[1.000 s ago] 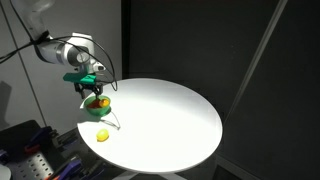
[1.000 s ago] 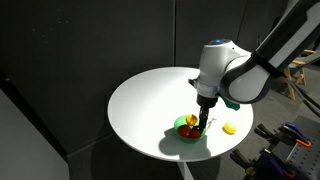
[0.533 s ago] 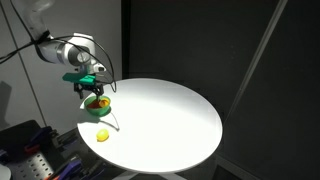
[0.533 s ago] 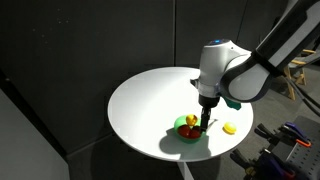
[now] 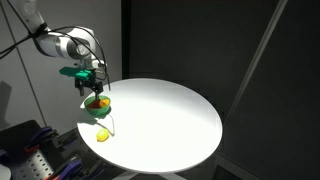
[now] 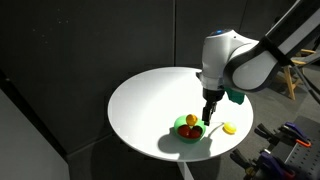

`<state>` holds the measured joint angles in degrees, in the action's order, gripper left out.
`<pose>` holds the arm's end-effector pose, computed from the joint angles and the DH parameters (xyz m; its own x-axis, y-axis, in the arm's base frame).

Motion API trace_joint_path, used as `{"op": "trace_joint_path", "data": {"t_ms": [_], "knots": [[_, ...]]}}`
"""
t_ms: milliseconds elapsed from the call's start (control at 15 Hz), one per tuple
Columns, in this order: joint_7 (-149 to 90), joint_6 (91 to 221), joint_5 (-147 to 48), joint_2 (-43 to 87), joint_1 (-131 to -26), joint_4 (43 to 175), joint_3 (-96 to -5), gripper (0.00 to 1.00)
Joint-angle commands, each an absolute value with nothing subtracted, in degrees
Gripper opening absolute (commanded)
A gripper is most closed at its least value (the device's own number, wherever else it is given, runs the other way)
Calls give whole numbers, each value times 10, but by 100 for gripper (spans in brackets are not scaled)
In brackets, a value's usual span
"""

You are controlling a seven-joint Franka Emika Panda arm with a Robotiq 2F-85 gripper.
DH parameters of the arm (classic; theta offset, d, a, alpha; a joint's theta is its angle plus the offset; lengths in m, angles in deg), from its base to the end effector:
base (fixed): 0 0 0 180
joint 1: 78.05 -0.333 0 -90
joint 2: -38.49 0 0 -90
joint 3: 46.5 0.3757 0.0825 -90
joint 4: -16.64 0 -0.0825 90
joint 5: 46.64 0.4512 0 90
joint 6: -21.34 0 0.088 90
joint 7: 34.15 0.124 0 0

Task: Put the toy strawberry in the bowl

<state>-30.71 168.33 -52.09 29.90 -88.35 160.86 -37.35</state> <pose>0.4634 0.1668 0.1972 0.9314 0.3505 -0.0980 0.3545 -0.9347 0.0258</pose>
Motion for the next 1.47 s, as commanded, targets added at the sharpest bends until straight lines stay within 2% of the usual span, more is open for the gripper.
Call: {"op": "trace_joint_path", "data": {"t_ms": [0, 600, 1400], "knots": [[-232, 1654, -552, 347, -889, 1632, -388, 100], [-179, 1600, -550, 419, -862, 1659, -402, 100], [-242, 1560, -475, 530, -849, 1672, -407, 100]]}}
